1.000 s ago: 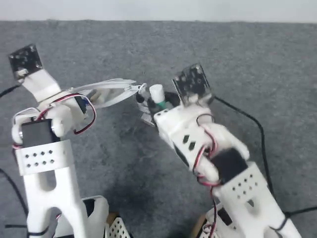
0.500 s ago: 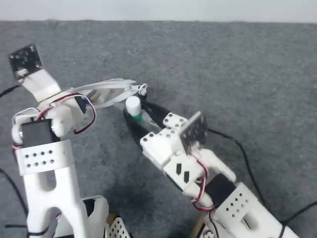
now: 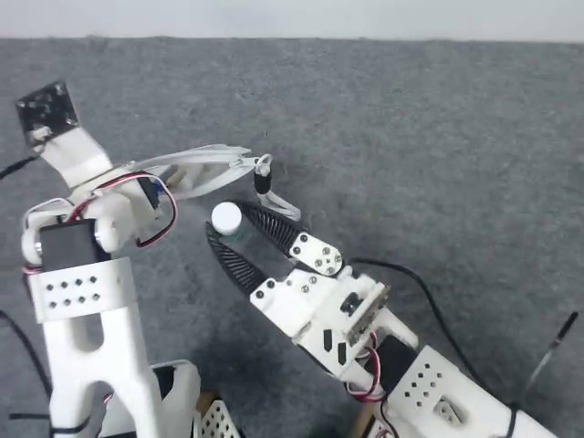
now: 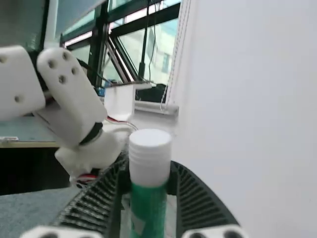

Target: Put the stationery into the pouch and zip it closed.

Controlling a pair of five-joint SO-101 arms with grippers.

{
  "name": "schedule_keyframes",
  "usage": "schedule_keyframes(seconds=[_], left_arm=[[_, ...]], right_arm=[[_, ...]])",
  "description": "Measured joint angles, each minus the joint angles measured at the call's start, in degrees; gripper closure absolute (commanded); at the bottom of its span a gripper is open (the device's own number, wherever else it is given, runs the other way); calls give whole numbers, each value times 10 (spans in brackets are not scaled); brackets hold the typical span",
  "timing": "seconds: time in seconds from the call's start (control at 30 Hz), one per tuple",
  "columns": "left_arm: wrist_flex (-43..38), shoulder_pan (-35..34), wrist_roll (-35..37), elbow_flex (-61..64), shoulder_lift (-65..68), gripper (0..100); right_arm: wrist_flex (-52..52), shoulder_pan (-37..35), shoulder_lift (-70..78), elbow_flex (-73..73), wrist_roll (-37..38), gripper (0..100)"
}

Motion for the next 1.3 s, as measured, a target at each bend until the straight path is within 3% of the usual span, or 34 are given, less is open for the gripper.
schedule_keyframes(seconds=[0.27,0.57,0.97,1.3], left_arm=[[0,0,0,0,0,990],[0,0,0,0,0,990],[0,0,0,0,0,990],[-4,0,3,0,0,990]], right_arm=[[-107,-11,42,0,-40,991],[-305,39,232,0,-41,991],[-455,51,505,-67,-41,991],[-631,51,578,-80,82,991]])
